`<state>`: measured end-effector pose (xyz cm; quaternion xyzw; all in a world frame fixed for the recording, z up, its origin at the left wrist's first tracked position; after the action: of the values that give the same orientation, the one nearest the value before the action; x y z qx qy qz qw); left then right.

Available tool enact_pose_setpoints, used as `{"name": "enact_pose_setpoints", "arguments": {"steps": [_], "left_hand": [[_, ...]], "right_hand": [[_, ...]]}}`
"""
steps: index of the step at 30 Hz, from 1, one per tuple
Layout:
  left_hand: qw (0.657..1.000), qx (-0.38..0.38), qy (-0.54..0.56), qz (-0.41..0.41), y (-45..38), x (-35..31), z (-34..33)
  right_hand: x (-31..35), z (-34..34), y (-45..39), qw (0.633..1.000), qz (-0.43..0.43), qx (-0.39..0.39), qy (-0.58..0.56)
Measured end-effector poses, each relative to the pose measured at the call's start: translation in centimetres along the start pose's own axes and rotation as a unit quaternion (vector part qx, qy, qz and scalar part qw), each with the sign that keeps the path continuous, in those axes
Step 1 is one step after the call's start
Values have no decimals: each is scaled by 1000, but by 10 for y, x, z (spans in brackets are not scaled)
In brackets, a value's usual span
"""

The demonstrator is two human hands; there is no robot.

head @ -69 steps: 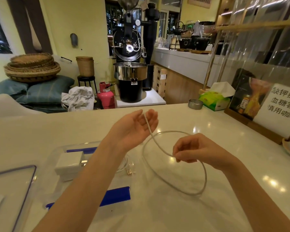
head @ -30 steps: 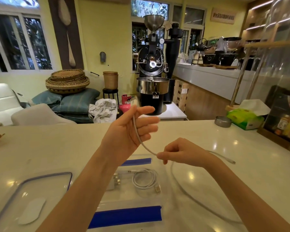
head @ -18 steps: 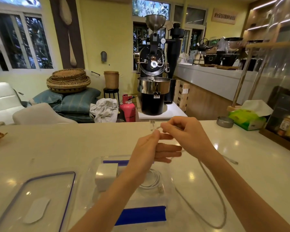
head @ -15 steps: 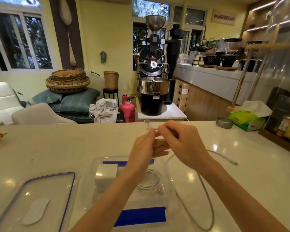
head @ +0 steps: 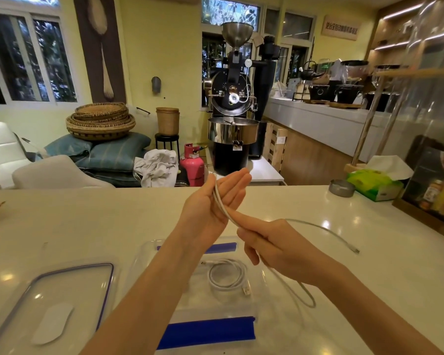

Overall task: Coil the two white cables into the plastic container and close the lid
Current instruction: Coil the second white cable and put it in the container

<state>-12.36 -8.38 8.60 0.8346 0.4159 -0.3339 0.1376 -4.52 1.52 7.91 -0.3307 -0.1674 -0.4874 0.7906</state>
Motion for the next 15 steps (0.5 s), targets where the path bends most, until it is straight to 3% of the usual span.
{"name": "enact_pose_setpoints", "arguments": {"steps": [7,10,15], "left_hand": [[998,10,50,-31,7,-27,-4],[997,16,-80,6,18,-22,-11],[963,51,-257,62,33,-2,-19]], "right_hand": [[-18,-2,10,986,-91,92,-102],[-35,7,-2,989,-123,59,-60],[-55,14,-21,986,-167,10,15]]}}
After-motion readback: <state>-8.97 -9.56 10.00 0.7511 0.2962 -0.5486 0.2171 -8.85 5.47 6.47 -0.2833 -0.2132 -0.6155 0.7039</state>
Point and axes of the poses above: each hand's wrist, its own y-axis away from the middle knuckle, its own z-axis out of the back of the hand, x = y × z, the point moved 3 cm from there along -y, towards the middle knuckle, and after that the axes turned 3 degrees about z, right-handed, at the moved point
